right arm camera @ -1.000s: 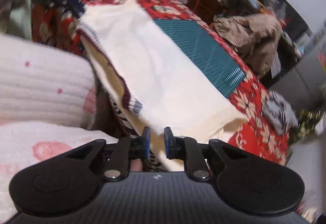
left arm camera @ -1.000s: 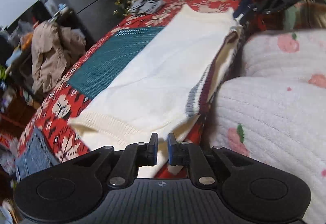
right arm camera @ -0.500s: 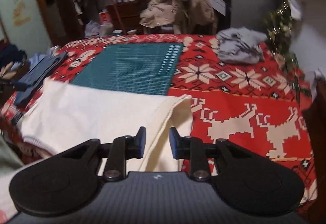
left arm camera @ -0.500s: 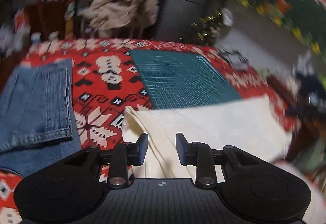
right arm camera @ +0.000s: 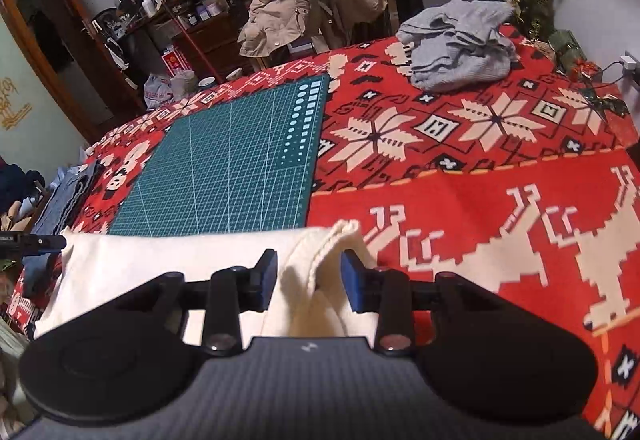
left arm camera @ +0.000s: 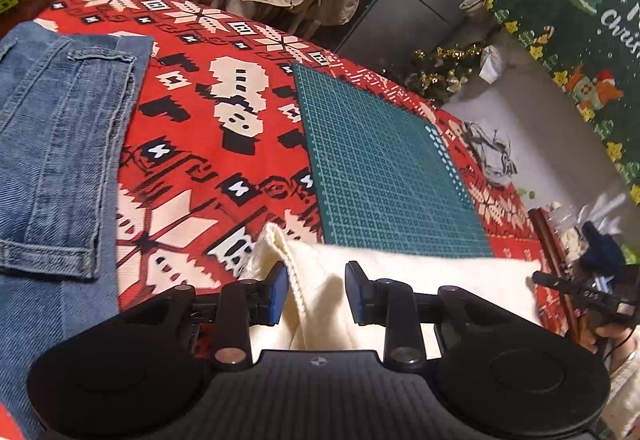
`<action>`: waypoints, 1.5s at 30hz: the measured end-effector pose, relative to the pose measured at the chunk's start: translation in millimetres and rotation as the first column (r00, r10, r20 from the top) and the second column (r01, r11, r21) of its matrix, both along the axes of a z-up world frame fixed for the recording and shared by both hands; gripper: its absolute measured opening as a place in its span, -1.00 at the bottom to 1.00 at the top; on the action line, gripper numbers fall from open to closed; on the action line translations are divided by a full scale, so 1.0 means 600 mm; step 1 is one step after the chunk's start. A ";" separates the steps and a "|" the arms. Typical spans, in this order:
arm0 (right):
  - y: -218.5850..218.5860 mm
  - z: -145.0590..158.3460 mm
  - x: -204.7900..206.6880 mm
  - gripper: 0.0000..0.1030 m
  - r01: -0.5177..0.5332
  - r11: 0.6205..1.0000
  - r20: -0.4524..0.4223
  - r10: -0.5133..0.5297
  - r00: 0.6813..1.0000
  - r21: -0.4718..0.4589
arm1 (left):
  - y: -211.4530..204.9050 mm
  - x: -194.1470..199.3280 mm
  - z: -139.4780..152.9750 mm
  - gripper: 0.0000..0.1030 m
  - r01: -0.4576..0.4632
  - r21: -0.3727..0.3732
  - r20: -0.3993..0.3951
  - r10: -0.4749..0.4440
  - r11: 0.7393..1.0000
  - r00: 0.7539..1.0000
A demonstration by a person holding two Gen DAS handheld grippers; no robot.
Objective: Fold clothes
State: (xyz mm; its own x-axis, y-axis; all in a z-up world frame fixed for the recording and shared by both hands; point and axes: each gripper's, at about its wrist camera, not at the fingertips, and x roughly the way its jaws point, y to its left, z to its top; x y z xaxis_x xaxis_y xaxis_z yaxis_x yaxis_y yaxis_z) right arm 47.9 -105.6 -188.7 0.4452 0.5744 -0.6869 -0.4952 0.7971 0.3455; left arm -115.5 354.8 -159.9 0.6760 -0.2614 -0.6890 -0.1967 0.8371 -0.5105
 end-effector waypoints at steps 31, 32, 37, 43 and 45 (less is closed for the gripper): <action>0.007 0.013 -0.016 -0.45 0.104 0.985 0.190 -0.077 0.979 -0.140 | -0.028 -0.006 0.024 -0.25 -0.008 0.276 0.056 -0.008 0.961 0.998; 0.005 0.021 -0.026 -0.45 0.104 0.984 0.201 -0.073 0.977 -0.147 | -0.036 -0.013 0.029 -0.27 -0.004 0.278 0.068 -0.015 0.961 0.998; 0.028 0.057 -0.102 -0.45 0.015 0.987 0.264 0.029 0.964 -0.163 | -0.105 -0.040 0.051 -0.48 0.054 0.275 0.167 -0.103 0.960 0.980; 0.089 0.036 -0.158 -0.49 -0.036 0.985 0.207 0.071 0.976 -0.169 | -0.178 -0.006 0.002 -0.87 0.100 0.206 0.130 -0.128 0.973 0.983; 0.103 0.021 -0.171 -0.49 -0.038 0.978 0.202 0.081 0.976 -0.207 | -0.191 -0.005 -0.016 -0.87 0.086 0.234 0.088 -0.109 0.968 0.990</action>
